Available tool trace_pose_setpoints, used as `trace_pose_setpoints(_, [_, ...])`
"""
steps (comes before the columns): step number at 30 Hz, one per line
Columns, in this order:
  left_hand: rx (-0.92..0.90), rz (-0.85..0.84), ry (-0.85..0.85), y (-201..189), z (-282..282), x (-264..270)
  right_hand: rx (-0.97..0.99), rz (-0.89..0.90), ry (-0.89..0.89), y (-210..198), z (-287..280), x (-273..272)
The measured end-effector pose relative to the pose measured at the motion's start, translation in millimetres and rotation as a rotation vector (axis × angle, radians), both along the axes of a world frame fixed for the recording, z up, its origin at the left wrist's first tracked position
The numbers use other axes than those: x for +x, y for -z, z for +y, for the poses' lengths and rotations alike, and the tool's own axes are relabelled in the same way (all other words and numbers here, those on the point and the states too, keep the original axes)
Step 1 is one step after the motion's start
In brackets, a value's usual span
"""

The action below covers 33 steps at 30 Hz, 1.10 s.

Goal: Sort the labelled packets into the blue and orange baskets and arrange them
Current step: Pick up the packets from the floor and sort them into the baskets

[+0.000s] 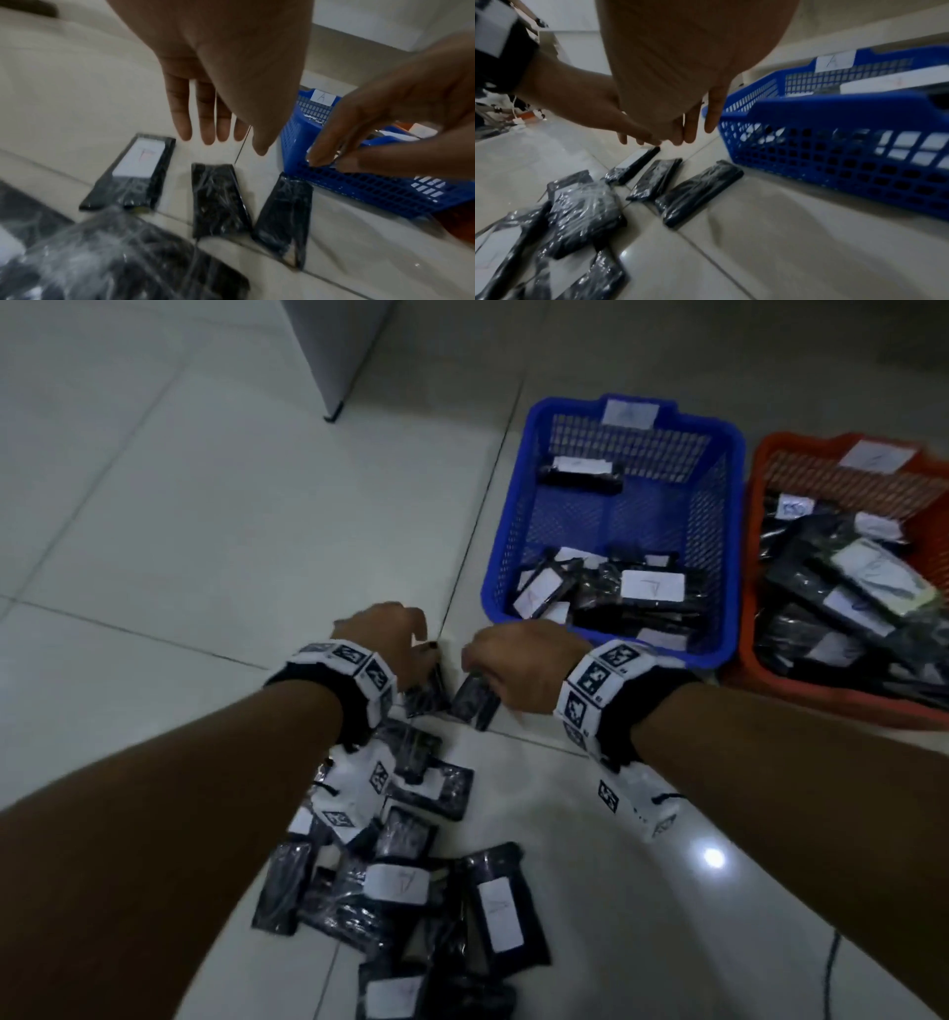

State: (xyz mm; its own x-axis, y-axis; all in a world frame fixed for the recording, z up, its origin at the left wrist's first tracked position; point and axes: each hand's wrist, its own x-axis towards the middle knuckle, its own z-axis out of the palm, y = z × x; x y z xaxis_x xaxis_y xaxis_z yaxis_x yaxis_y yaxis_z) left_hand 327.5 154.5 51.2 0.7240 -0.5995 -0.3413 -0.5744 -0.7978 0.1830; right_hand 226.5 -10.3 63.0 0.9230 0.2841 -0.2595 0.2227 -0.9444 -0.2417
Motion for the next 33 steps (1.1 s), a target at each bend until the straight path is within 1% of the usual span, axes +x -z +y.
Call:
trace_pose_setpoints(2, [-0.015, -0.014, -0.082, 13.5, -0.2, -9.8, -0.008, 0.091, -0.024, 12.9, 6.2, 3.3])
trace_pose_setpoints(3, [-0.036, -0.012, -0.14, 20.9, 1.1, -14.8, -0.01, 0.101, -0.041, 22.0, 7.3, 5.1])
trace_pose_setpoints(4, [-0.046, -0.004, -0.207, 27.9, 2.2, -17.6, -0.039, 0.088, -0.067, 31.9, 6.5, 6.5])
trace_pose_setpoints(6, [-0.007, 0.031, -0.311, 41.6, 3.5, -22.1, -0.082, 0.071, -0.093, 50.2, 5.3, 3.7])
trace_pose_setpoints(8, [0.018, 0.048, -0.374, 52.0, 5.5, -29.5, -0.067, 0.039, -0.079, 63.7, 4.1, -5.9])
trace_pose_setpoints(9, [0.001, 0.036, -0.399, 53.4, 5.7, -32.0, -0.055, 0.001, -0.071, 67.4, 1.9, -10.5])
trace_pose_setpoints(12, [-0.044, 0.01, -0.406, 52.9, 5.1, -41.4, -0.028, -0.024, -0.042, 69.9, -5.8, -28.1])
trace_pose_setpoints(16, [0.009, -0.027, -0.334, 50.6, -4.2, -59.9, 0.021, -0.017, 0.003, 66.7, -15.1, -55.2])
trace_pose_setpoints(18, [0.038, -0.054, -0.289, 52.5, -10.0, -72.3, 0.121, 0.053, 0.088, 63.3, -22.1, -64.1])
trace_pose_setpoints(20, [0.057, -0.083, -0.282, 53.8, -14.4, -84.8, 0.321, 0.135, 0.268, 58.1, -29.0, -70.5])
trace_pose_setpoints(22, [0.086, -0.099, -0.295, 52.1, -18.1, -95.3, 0.5, 0.142, 0.443, 54.4, -36.6, -75.9])
trace_pose_setpoints(23, [0.105, -0.103, -0.303, 52.1, -18.8, -100.0, 0.555, 0.137, 0.504, 52.0, -39.6, -77.9])
trace_pose_setpoints(25, [0.109, -0.093, -0.314, 52.2, -20.8, -106.9, 0.634, 0.143, 0.567, 44.5, -45.2, -80.4])
trace_pose_setpoints(27, [0.022, -0.017, -0.349, 51.5, -19.0, -110.2, 0.7, 0.155, 0.572, 34.9, -49.1, -81.6])
trace_pose_setpoints(28, [-0.078, 0.054, -0.403, 46.5, -20.3, -111.1, 0.725, 0.148, 0.563, 30.0, -51.2, -81.3])
trace_pose_setpoints(29, [-0.22, 0.17, -0.502, 39.8, -22.6, -110.7, 0.754, 0.132, 0.563, 26.5, -53.0, -80.9])
trace_pose_setpoints(31, [-0.57, 0.576, -0.827, 19.5, -32.3, -110.2, 0.808, 0.079, 0.598, 20.1, -55.3, -80.7])
trace_pose_setpoints(32, [-0.702, 0.783, -0.972, 7.9, -38.1, -111.1, 0.825, 0.045, 0.619, 16.7, -57.1, -82.3])
trace_pose_setpoints(33, [-0.78, 0.928, -1.059, -2.9, -42.6, -109.2, 0.829, 0.0, 0.633, 13.1, -59.8, -82.3])
